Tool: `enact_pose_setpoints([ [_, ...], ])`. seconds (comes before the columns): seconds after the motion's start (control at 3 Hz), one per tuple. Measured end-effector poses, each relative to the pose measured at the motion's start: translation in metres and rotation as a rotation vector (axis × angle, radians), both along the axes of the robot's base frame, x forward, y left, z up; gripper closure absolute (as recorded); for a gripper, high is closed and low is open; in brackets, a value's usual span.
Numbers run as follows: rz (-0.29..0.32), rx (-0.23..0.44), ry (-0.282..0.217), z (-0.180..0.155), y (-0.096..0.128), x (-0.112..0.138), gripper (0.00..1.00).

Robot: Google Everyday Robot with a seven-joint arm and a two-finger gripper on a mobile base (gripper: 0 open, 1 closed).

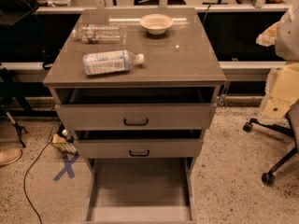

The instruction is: Place blue plastic bottle into bottom drawer

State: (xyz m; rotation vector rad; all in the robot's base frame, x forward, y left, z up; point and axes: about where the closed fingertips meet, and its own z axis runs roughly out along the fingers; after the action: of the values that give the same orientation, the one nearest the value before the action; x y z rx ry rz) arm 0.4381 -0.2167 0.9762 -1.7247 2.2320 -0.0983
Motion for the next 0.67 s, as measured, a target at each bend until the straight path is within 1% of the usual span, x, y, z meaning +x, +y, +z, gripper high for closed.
enact_pose_setpoints([
  [0.33,0.0,0.0,0.0,0.0,0.0,0.0001,0.0],
  [0.67,-0.002,0.028,-0.037,0.0027,0.0032,0.0073,0.0],
])
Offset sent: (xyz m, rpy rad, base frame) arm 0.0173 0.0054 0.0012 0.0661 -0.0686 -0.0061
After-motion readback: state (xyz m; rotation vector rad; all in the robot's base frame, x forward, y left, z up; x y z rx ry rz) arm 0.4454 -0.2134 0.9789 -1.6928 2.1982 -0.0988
